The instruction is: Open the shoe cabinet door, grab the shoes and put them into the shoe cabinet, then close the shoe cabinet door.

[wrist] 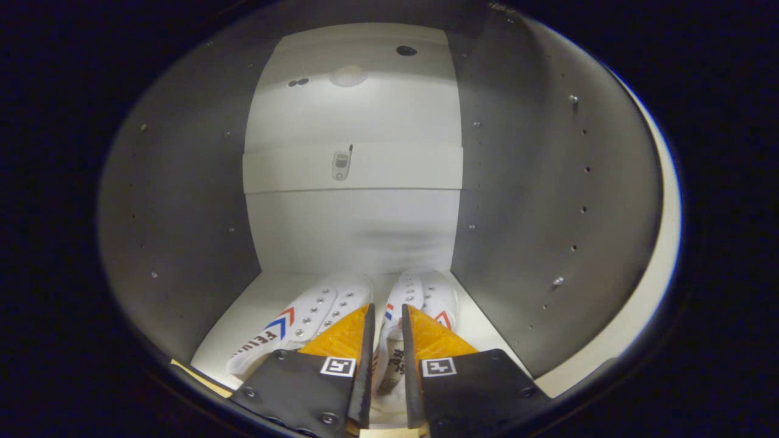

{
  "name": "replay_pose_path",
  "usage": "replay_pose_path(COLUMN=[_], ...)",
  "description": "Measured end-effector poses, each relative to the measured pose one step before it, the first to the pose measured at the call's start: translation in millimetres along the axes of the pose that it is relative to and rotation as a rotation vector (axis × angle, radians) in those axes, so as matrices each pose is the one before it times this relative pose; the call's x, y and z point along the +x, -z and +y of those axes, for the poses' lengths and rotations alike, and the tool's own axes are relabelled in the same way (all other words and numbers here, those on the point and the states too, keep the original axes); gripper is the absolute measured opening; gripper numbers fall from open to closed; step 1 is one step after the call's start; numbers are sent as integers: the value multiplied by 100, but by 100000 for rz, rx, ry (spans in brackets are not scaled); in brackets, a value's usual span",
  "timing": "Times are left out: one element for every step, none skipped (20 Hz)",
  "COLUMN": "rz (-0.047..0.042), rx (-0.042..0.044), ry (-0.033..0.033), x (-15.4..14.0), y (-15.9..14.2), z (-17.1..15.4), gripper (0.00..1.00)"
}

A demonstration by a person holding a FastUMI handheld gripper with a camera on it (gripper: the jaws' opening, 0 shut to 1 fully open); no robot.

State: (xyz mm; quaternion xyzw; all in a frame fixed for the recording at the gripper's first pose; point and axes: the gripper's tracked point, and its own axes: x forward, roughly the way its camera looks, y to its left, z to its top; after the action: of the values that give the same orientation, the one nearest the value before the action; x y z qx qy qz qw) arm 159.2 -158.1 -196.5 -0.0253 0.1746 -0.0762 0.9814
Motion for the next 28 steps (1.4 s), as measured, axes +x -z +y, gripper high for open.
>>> replay_pose_path(rz=[-944,-1076,-1527,-1606,-1939,-1770,-1944,-2054,-2193,-1936,-2070,-2029,-1868,-1485,-1770,-1893,-1841,-1608,-1569,-1131,-1264,-1523,-638,-1082,-946,-645,-280,-437], rx=[182,-93,-170,-445,-469,-291,-22,32,116,-134,-189,12,375,564,827,777,746,1040,1354,930,716,41,-68,-165,-114,-317,-391,115], ry=[102,43,-110,-258,-236,-392,-271,-418,-355,-314,-367,-265,-855,-680,-861,-585,-762,-750,-964,-419,3,260,535,356,296,577,1369,1247], x=[-765,-866,-1069,-1138,-1414,-1181,-1559,-1638,-1669,-1656,-1805,-1712,-1837,-1634,-1713,-1535,-1673,-1618,-1673,-1453,-1691,-1464,-935,-1265,-1372,-1098,-1220,-897], y=[-240,-245,-426,-370,-574,-499,-700,-626,-869,-684,-824,-814,-822,-688,-798,-831,-991,-846,-921,-771,-852,-566,-859,-584,-679,-604,-636,-469], z=[-18,-23,54,89,25,149,24,136,13,53,-49,-99,21,-96,-154,-164,-245,-223,-217,-350,-513,-678,-249,-388,-666,-797,-1128,-1024], gripper=[25,25,25,25,25,25,25,25,25,25,25,25,25,25,25,25,25,25,25,25,25,25,25,25,25,25,25,25])
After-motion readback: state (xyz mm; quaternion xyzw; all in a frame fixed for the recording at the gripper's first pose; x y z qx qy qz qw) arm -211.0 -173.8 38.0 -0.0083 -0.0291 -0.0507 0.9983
